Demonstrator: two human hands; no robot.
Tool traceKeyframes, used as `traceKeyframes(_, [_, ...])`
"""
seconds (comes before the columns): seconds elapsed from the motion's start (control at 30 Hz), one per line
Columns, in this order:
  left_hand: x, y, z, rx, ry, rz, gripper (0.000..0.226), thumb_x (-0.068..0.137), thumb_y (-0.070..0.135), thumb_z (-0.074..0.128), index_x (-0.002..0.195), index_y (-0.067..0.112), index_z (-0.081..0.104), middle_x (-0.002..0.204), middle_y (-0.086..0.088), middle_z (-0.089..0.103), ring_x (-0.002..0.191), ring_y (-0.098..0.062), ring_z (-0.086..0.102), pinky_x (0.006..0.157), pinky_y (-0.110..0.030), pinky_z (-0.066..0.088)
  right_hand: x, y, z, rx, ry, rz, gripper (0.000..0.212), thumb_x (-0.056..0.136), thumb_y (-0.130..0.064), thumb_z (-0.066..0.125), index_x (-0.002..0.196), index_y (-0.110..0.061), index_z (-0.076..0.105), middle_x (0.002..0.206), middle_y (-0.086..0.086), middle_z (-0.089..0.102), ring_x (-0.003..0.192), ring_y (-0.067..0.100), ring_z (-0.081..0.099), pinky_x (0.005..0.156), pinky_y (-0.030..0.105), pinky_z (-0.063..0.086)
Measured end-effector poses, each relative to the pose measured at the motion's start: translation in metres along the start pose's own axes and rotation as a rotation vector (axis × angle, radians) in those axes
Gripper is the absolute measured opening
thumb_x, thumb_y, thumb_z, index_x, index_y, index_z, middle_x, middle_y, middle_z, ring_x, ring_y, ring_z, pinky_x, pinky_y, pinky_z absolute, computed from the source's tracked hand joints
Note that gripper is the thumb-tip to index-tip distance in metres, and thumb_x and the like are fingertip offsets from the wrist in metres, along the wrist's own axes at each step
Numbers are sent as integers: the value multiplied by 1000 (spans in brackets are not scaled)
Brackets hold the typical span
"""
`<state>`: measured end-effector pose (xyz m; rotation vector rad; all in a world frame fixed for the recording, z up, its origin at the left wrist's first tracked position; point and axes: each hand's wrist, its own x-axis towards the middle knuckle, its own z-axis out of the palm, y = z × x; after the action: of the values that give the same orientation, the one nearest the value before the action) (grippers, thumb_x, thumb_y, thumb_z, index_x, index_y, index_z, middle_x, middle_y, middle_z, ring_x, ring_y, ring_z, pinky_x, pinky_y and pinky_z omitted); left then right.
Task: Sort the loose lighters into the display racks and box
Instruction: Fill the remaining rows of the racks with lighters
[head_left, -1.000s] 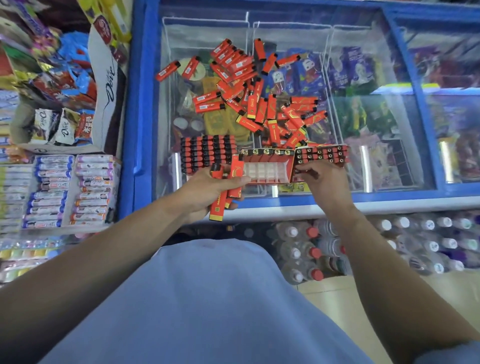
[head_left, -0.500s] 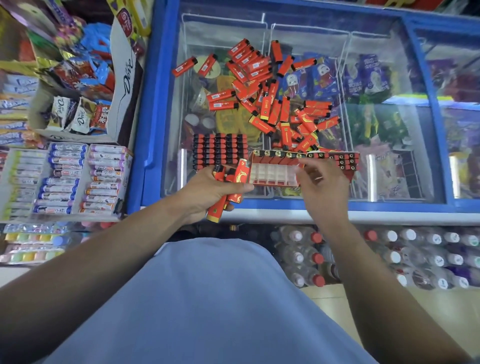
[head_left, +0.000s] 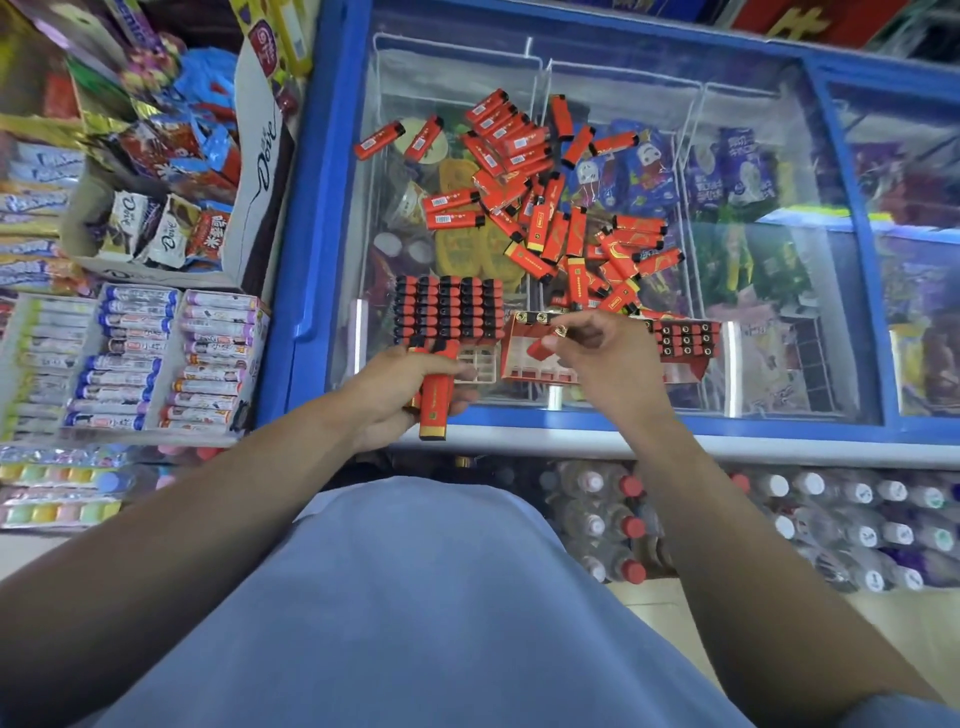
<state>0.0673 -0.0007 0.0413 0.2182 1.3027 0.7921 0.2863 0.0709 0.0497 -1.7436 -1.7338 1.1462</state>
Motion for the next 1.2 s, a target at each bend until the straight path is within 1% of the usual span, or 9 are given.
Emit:
traceKeyframes(0.13, [-3,5,-2,-103,-69,-30,25,97,-1,60,122,2,62,109,-15,77,96,-29,76,84,-38,62,9,16,21,-341,-1,-230,25,95,-13,71,120,-15,73,112,-1,75,81,1,63,81,13,47])
traceKeyframes(0.2, [-5,6,-3,-114,-93,-18,27,97,2,63,124,2,62,112,-15,77,101,-31,76,88,-40,62,11,24,31,-366,19,-272,23,96,-14,70,119,-12,72,106,3,76,80,9,67,81,25,54])
traceKeyframes(0.43, [-4,11,-3,-48,-91,46,29,96,21,68,123,8,66,111,-7,78,94,-24,77,79,-34,64,17,38,43,-325,85,-275,16,94,-18,73,109,-15,71,87,3,75,70,18,69,66,38,58])
traceKeyframes(0.67, [-3,19,-2,0,-102,55,32,98,29,66,123,10,65,113,-7,77,91,-23,77,75,-34,63,18,28,38,-570,165,-355,21,96,-22,70,116,-25,77,93,-7,63,70,15,65,54,25,46])
traceKeyframes(0.77, [-3,22,-3,36,-110,40,33,97,31,66,121,9,67,113,-11,77,88,-23,76,74,-35,63,6,-4,36,-164,82,-203,24,97,-38,68,117,-26,75,90,-4,64,69,5,61,64,18,50])
traceKeyframes(0.87, [-2,22,-4,103,-146,21,33,99,35,63,118,8,69,108,-10,78,83,-24,76,69,-33,62,0,-30,38,163,-251,27,20,95,-43,69,108,-30,77,85,-1,72,66,6,59,68,25,53])
traceKeyframes(0.93, [-2,23,-4,120,-163,5,35,99,37,62,120,9,67,108,-9,78,86,-27,77,68,-32,62,-1,-35,41,273,-382,142,14,95,-36,70,99,-25,79,80,2,73,65,11,58,62,27,53])
traceKeyframes(1.07, [0,23,1,154,-193,-19,34,99,34,64,124,12,65,110,-12,78,95,-34,77,71,-38,64,0,-24,27,430,-406,270,12,94,-12,71,103,-5,75,80,7,72,67,12,64,66,24,56])
traceKeyframes(1.2, [3,22,18,295,-250,-33,32,97,33,67,120,11,67,109,-16,77,94,-34,77,79,-42,62,-6,-9,5,423,-452,343,22,89,-15,77,107,-2,74,92,17,75,72,15,67,70,27,58])
